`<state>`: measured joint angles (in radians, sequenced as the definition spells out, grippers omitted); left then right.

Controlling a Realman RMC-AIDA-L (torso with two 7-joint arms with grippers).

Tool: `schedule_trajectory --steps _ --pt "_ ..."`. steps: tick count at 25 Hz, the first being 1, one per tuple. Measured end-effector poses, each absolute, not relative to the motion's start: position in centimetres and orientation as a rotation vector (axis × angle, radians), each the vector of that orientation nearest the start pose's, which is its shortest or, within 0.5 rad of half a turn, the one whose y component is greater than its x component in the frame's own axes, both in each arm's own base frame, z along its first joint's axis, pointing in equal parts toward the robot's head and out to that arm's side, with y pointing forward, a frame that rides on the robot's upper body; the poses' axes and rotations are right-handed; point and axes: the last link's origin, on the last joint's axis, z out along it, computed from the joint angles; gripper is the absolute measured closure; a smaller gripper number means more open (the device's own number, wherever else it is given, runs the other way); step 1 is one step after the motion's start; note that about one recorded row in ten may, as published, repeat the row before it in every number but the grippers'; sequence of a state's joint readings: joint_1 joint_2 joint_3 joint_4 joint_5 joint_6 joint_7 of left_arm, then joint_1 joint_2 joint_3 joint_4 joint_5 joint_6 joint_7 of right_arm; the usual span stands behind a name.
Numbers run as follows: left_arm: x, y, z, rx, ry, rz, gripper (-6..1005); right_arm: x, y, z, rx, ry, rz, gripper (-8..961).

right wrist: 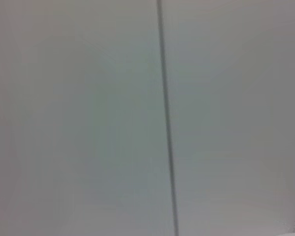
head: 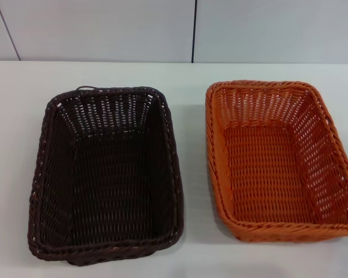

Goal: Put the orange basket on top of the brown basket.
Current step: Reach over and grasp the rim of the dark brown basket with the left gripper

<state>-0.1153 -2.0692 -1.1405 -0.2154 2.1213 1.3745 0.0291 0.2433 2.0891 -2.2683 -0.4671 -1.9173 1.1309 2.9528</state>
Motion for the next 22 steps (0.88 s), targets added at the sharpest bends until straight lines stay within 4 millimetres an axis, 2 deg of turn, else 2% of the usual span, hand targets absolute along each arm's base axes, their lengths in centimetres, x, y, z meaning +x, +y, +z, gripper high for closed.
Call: schedule_trajectory --steps 10,13,16,22 --pt "-42.1 21.3 6.7 -0.995 -0.549 -0.452 289 36.0 28.2 0.0 -1.175 0.697 0.571 216" --pt "-40.4 22.5 5.7 -1.104 -0.513 -0.523 290 35.4 28.5 0.0 -1.177 0.688 0.594 216" --pt "-40.0 22.9 5.9 -1.128 -0.501 -0.543 291 35.2 28.7 0.0 -1.177 0.685 0.601 216" --pt "-37.7 25.0 7.9 -1.292 -0.589 -0.611 297 35.6 28.5 0.3 -1.154 0.693 0.595 216"
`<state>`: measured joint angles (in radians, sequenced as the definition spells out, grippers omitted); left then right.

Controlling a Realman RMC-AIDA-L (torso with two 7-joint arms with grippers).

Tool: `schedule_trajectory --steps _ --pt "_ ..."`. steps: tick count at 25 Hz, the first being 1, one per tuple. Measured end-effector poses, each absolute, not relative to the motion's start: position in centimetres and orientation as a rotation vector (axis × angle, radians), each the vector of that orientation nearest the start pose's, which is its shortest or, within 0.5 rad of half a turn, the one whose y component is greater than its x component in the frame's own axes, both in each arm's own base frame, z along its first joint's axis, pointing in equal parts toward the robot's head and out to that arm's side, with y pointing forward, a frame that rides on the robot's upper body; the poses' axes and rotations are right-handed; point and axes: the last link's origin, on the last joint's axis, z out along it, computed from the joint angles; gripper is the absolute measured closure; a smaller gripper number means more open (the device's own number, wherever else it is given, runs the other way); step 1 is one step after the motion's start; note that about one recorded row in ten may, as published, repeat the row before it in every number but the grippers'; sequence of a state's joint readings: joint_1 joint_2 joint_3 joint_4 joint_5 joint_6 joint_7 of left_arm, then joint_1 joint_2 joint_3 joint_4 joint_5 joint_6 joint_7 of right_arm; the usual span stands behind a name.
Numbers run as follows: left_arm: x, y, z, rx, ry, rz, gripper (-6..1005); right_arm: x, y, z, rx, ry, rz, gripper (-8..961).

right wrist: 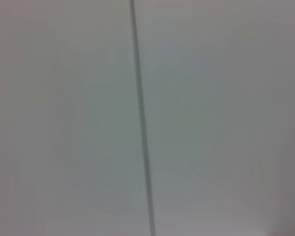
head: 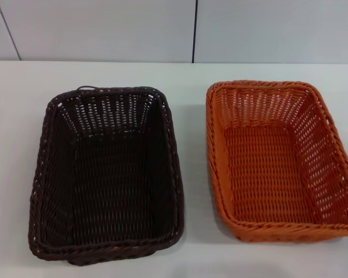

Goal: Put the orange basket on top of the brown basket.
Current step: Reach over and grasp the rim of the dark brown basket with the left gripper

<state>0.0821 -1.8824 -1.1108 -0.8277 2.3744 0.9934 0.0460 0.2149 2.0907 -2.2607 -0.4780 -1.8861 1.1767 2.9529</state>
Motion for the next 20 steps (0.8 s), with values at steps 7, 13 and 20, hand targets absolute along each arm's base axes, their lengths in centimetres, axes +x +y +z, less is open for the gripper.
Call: schedule_trajectory --steps 7,13,20 --pt "-32.5 26.9 10.0 -1.467 -0.742 -0.479 306 37.8 27.2 0.9 -1.062 0.757 0.536 216" --pt "-25.1 28.5 10.4 -1.682 -0.859 -0.244 320 38.6 26.5 1.1 -1.046 0.768 0.51 216" --pt "-20.9 29.5 8.1 -1.91 -0.98 -0.089 347 38.8 26.4 1.3 -1.044 0.762 0.502 216"
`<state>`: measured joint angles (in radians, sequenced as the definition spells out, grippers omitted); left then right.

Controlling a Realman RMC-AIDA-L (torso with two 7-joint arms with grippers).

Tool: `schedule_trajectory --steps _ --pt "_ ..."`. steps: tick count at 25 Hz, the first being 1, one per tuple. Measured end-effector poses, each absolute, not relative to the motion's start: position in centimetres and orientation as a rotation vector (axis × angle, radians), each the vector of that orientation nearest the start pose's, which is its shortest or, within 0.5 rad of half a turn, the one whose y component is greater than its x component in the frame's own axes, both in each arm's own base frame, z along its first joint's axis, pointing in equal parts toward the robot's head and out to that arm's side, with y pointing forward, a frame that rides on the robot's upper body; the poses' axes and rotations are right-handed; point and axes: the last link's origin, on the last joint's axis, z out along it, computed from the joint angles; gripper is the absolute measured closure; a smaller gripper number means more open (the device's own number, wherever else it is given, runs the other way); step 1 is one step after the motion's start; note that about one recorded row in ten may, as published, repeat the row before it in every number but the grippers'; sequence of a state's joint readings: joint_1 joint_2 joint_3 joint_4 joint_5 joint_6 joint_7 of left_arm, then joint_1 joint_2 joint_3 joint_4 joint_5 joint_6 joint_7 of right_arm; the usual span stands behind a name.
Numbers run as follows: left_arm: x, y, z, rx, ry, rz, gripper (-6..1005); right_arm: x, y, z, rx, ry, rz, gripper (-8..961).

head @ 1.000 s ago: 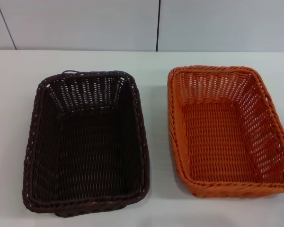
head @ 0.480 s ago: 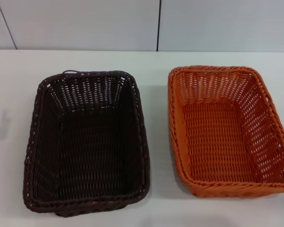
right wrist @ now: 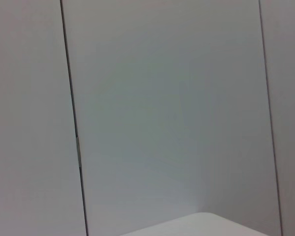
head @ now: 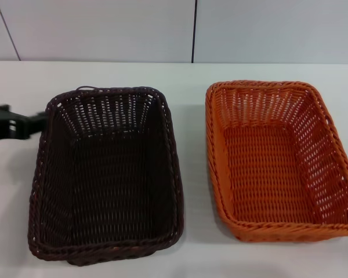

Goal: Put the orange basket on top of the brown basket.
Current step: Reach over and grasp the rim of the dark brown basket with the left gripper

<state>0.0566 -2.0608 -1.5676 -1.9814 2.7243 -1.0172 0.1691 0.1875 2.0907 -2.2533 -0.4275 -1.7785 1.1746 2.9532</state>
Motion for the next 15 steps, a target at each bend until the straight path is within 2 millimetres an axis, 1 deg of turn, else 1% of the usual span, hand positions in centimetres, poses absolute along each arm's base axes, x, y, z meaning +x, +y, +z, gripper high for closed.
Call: schedule_trajectory --steps 2,6,15 --pt "-20.6 29.8 7.2 -1.948 -1.022 -0.052 355 38.8 26.3 1.3 -1.043 0.76 0.502 216" --pt "-20.6 30.0 6.8 -1.952 -1.046 -0.021 371 38.8 26.2 1.3 -1.042 0.759 0.498 216" --pt "-22.2 30.0 5.8 -1.946 -1.11 0.053 406 38.6 26.5 1.3 -1.05 0.751 0.502 216"
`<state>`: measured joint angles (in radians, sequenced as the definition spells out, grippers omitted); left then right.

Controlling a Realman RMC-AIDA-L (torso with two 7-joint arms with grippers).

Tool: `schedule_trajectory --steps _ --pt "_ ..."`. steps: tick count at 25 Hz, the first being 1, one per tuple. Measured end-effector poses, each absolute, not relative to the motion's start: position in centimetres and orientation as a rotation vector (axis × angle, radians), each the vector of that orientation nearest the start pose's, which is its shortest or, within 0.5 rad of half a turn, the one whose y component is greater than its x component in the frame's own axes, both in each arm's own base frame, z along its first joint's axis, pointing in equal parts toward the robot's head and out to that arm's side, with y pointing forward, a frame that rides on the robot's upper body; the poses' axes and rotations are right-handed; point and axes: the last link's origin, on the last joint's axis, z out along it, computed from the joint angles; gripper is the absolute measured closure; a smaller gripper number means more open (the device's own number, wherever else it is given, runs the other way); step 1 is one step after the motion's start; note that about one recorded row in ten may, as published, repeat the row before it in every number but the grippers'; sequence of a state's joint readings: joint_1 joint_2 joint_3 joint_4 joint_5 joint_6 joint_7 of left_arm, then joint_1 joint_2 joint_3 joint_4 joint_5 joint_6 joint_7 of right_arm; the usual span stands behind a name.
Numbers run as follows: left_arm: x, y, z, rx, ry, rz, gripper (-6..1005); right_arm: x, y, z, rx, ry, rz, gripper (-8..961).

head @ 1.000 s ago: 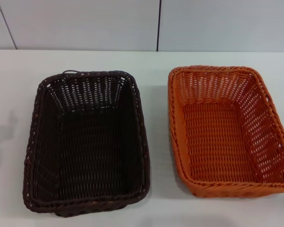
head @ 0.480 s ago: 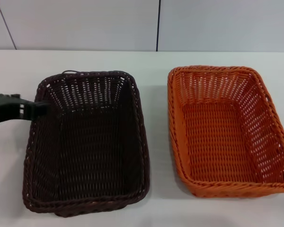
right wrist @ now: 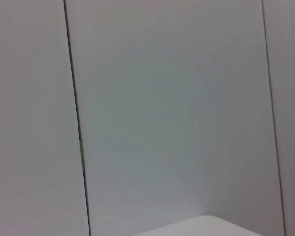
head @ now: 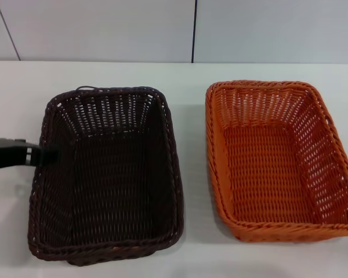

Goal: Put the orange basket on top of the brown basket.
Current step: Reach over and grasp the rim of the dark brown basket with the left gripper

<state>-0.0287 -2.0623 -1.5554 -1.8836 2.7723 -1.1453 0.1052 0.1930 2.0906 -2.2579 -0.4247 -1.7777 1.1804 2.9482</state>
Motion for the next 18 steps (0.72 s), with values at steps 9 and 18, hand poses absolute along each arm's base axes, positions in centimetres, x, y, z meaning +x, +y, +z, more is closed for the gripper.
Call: schedule_trajectory --steps 9,18 --pt "-23.3 30.3 4.5 -1.961 -1.157 0.102 442 38.5 26.6 1.3 -1.056 0.746 0.502 216" --pt "-22.8 30.5 4.0 -2.014 -1.121 0.134 477 38.7 26.2 1.2 -1.057 0.748 0.495 216"
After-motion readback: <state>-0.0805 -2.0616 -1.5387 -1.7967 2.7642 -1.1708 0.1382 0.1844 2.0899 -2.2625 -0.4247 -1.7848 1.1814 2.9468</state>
